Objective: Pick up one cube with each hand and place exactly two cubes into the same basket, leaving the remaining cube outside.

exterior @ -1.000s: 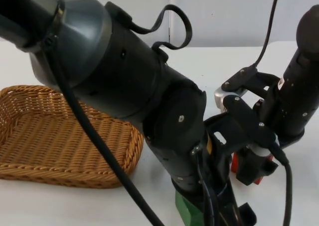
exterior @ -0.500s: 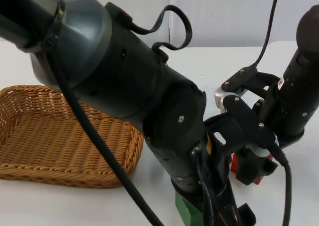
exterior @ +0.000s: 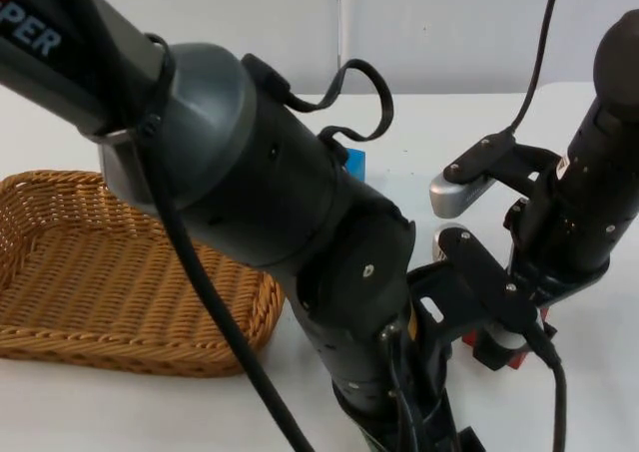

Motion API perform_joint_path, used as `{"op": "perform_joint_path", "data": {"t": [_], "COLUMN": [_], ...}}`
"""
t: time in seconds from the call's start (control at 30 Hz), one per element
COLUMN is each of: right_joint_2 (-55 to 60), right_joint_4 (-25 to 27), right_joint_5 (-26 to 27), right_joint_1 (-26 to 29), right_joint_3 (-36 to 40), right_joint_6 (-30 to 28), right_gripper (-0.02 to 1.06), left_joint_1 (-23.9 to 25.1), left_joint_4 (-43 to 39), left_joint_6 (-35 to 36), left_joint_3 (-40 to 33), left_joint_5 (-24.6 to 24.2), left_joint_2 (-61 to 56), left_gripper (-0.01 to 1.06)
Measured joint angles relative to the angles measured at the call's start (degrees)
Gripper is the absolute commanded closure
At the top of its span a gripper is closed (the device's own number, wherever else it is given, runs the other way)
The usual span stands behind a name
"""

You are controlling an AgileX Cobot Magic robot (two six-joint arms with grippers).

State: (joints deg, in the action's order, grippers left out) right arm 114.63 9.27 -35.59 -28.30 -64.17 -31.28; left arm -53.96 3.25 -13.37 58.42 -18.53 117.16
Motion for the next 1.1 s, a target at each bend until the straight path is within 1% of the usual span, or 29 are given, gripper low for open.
{"op": "perform_joint_path", "data": {"t": [0.03,0.07,0.13,0.17,0.2,0.23,0.27,0.3,0.33,0.37,0.4,0.43,0.73,0.8,0.87,0.97,1.07,1.1], "right_joint_2": [0.0,0.0,0.0,0.0,0.0,0.0,0.0,0.0,0.0,0.0,0.0,0.0,-0.74,-1.96,-2.4,-3.98,-6.12,-6.12], "right_joint_4": [0.0,0.0,0.0,0.0,0.0,0.0,0.0,0.0,0.0,0.0,0.0,0.0,0.0,0.0,0.0,-0.1,-0.22,-0.22], "right_joint_5": [0.0,-0.14,-0.22,-0.37,-0.37,-0.37,-0.37,-0.37,-0.49,-0.49,-0.49,-0.49,-0.49,-0.62,-0.79,-2.29,-3.61,-3.61], "right_joint_1": [0.0,0.0,0.0,0.0,0.0,0.0,0.0,0.0,0.0,0.0,0.0,0.0,0.0,0.0,0.0,0.0,0.0,0.0], "right_joint_3": [0.0,0.0,0.0,0.0,0.0,0.0,0.0,0.0,0.0,0.0,-0.11,-0.11,-0.11,-0.11,-0.11,-0.11,-0.11,-0.11], "right_joint_6": [0.0,0.0,0.0,0.0,0.0,0.0,0.0,0.0,0.11,0.24,0.33,0.33,0.56,0.56,0.56,0.56,0.56,0.56], "right_gripper": [0.03,0.08,0.22,0.22,0.36,0.52,0.65,0.65,0.77,0.87,0.99,1.04,1.05,1.05,1.05,1.05,1.05,1.05], "left_joint_1": [0.0,0.0,0.0,0.0,0.0,0.0,0.0,0.0,0.0,0.0,0.0,0.0,0.0,0.0,0.0,0.0,0.0,0.0], "left_joint_4": [0.0,0.0,0.0,0.0,0.0,0.0,0.0,0.0,0.0,0.0,0.0,0.0,0.0,0.0,0.0,0.0,0.0,0.0], "left_joint_6": [0.0,0.0,0.0,0.0,0.0,0.0,0.0,-0.11,-0.11,-0.11,-0.11,-0.11,0.48,1.11,1.39,1.74,1.76,1.76], "left_joint_3": [0.0,0.0,0.0,0.0,0.0,0.0,0.0,0.0,0.0,0.0,0.0,0.0,0.0,0.0,0.0,0.0,0.0,0.0], "left_joint_5": [0.0,0.0,0.0,0.0,0.0,0.0,0.0,0.0,0.0,0.0,-0.12,-0.12,-0.5,-1.77,-2.02,-2.53,-4.48,-4.48], "left_joint_2": [0.0,0.0,0.0,0.0,0.0,0.0,0.0,0.0,0.0,0.0,0.0,0.0,-0.13,-0.78,-1.32,-3.7,-6.0,-6.0], "left_gripper": [0.25,0.3,0.44,0.44,0.52,0.68,0.79,0.79,0.89,1.01,1.05,1.05,1.05,1.05,1.05,1.05,1.05,1.05]}}
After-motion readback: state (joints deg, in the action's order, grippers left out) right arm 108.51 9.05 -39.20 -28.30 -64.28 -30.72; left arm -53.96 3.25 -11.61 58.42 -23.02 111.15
